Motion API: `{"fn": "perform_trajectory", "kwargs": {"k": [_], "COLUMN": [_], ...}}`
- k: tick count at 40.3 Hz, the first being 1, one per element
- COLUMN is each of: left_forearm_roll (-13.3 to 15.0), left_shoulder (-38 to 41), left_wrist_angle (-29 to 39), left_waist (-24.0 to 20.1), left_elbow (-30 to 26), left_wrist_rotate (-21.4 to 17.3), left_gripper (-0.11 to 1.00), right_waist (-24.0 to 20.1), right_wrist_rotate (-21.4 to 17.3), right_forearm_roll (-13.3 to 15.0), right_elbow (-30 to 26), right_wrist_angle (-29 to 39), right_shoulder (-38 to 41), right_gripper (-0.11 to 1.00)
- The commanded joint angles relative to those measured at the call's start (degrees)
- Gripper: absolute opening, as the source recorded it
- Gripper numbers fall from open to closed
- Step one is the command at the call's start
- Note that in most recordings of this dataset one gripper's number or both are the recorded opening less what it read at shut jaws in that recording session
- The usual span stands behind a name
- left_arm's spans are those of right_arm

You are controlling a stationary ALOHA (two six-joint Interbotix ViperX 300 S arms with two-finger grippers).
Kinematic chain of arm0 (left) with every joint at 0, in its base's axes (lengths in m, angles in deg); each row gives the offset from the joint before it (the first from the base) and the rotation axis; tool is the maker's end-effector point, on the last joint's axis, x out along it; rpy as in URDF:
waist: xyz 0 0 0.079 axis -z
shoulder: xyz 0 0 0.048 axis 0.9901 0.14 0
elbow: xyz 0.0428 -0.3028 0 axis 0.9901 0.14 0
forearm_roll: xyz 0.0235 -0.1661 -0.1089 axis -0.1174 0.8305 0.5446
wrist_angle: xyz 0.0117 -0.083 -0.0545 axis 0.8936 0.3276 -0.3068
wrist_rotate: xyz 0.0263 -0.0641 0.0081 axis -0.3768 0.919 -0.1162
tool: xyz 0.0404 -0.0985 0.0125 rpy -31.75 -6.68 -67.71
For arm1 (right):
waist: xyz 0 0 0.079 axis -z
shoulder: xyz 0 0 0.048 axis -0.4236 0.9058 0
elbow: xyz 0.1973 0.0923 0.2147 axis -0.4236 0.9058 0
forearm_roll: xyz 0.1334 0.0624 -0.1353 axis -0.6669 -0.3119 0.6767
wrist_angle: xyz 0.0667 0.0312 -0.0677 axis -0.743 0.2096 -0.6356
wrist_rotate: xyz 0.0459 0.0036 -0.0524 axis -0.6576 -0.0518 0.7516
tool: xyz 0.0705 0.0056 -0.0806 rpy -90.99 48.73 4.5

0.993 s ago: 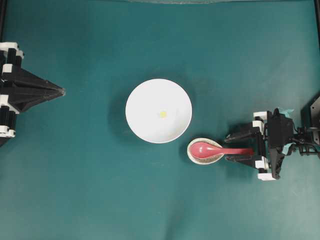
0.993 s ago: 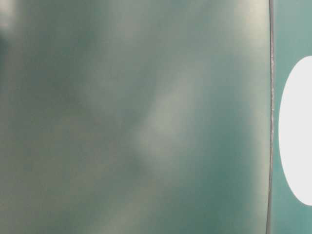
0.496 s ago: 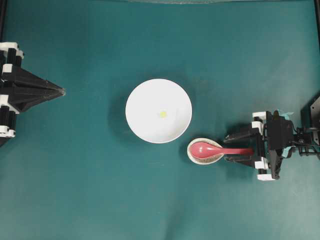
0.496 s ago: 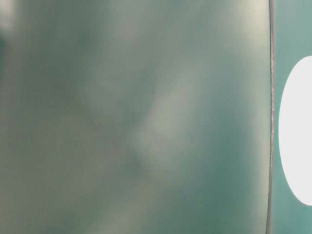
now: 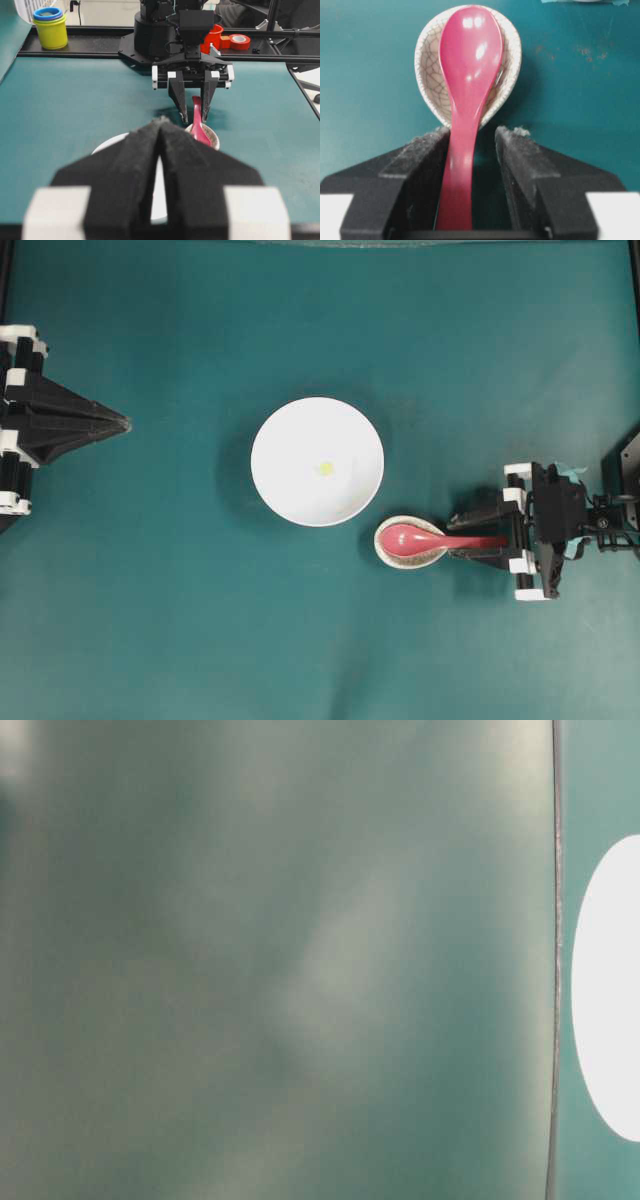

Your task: Scoop the yellow hexagonal prism block from the bowl with a spoon using the right arm.

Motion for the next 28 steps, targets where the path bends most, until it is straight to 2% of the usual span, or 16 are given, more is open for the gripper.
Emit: {"fn": "perform_trajectory", "kwargs": {"k": [1, 9, 19, 28], "left_forearm_roll": [-0.09, -0.18, -0.09, -0.18], "left_shoulder": [0.44, 0.44, 0.44, 0.44], "left_wrist_angle": [-0.26, -0.26, 0.18, 0.35], "left_waist": [-0.09, -0.09, -0.09, -0.09], "left_elbow": [-1.32, -1.23, -1.23, -1.23], "left_wrist_rotate": [-0.09, -0.09, 0.0, 0.0], "left_gripper": [0.01, 0.01, 0.01, 0.01], "right_waist": [-0.18, -0.18, -0.18, -0.18], "right_wrist_rotate": [0.18, 0.35, 0.35, 0.35], "right_forearm_roll": [-0.09, 0.0, 0.09, 0.09], "right_elbow": [-0.09, 0.0, -0.26, -0.35], "right_wrist_angle": [-0.18, 0.09, 1.49, 1.49], "right_shoulder": [-1.41, -2.11, -2.11, -2.11], "right_gripper": [0.48, 0.47, 0.38, 0.37]}}
